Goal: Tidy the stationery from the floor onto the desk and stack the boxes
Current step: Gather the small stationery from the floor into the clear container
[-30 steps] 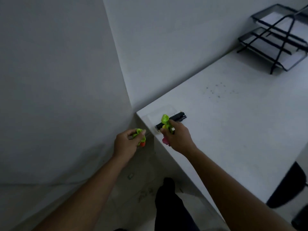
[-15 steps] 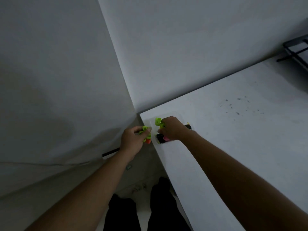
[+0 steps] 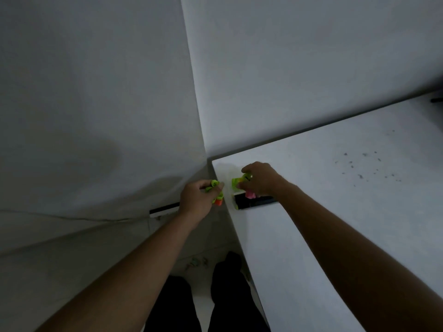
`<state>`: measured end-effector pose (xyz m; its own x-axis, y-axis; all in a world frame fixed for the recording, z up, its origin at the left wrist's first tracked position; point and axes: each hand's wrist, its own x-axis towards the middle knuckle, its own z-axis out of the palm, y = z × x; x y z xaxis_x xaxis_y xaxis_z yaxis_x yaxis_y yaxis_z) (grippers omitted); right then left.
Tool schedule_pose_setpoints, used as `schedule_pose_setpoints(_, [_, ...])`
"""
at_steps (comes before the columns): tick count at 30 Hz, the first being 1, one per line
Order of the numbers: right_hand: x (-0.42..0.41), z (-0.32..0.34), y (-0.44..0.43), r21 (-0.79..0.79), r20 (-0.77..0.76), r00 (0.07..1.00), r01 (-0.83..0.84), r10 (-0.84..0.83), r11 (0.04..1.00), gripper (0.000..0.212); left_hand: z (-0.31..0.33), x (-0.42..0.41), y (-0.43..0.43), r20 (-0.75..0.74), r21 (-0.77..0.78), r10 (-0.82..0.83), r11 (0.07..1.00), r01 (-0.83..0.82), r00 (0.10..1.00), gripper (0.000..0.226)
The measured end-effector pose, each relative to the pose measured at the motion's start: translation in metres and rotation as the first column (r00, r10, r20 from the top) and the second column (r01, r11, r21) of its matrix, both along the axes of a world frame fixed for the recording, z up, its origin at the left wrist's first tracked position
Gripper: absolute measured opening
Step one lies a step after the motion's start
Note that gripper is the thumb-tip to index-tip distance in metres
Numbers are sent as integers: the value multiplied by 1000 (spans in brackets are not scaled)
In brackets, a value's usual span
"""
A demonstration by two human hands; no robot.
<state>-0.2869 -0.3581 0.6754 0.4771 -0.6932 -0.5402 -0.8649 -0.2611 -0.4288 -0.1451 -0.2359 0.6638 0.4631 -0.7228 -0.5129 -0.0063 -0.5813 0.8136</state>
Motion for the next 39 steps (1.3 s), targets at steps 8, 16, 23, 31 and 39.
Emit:
schedule_pose_setpoints(8, [6,-8,5,-12,113,993,40,-39,999,62,-1,0,-7,-2,9,16,1000,-16,1000,29])
schedule_pose_setpoints(16, [-5,-17,11,-33,329,891,343,-313,939,45,-6,-6,-9,25,17,8,1000,-9,1000,32])
schedule_pose_setpoints(23, [0,-26,17,106,428,786,447,-446,888,39,-7,-9,-10,56,17,-6,1000,5,998,33])
schedule_pose_setpoints(31, [-5,-32,24,-4,545,745,460,-383,888,34,-8,-9,-11,105,14,-33,999,32,994,33])
schedule_pose_setpoints(39, [-15,-36,21,-34,479,767,503,-428,863,45,-12,-9,-14,88,27,-40,999,38,995,38])
